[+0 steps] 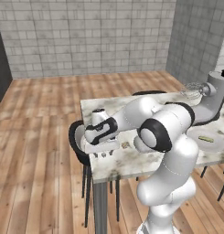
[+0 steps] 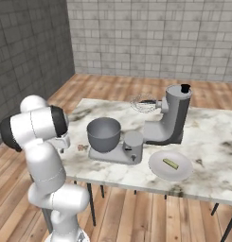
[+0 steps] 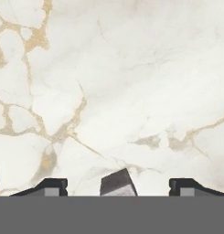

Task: Add butter and sugar cubes to the stand mixer bowl and then turn on the stand mixer to begin making frosting.

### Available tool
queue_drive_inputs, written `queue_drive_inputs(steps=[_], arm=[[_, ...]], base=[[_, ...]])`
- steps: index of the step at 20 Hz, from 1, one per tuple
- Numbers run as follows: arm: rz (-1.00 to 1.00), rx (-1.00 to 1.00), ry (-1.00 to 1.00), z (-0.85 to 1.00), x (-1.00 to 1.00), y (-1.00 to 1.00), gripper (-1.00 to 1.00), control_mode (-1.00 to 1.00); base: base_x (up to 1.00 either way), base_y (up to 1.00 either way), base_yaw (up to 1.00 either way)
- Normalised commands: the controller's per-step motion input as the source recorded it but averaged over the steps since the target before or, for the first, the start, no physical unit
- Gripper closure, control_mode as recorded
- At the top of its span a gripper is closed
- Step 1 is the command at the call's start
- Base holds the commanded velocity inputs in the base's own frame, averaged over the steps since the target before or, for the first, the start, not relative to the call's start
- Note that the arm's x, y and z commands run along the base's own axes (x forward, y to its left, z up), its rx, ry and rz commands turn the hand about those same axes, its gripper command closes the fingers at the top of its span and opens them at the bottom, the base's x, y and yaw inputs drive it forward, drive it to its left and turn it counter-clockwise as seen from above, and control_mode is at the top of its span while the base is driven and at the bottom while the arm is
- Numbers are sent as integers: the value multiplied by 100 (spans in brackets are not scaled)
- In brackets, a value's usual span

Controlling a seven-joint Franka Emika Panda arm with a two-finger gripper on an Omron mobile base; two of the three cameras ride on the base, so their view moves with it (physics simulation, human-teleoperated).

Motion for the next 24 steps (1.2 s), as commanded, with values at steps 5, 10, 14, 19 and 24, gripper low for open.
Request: queue_drive_inputs(steps=[5,10,14,19,24], arm=[[0,-1,5,-19,14,8,-100,-100],[0,-3,0,-15,0,0,100,-100],[0,-1,0,0,-11,-3,100,-100],[0,0,0,0,-15,-7,100,-100],[0,2,-4,48,-32,-12,100,-100]], base=[[0,0,0],[0,0,0],[0,0,0],[0,0,0],[0,0,0]])
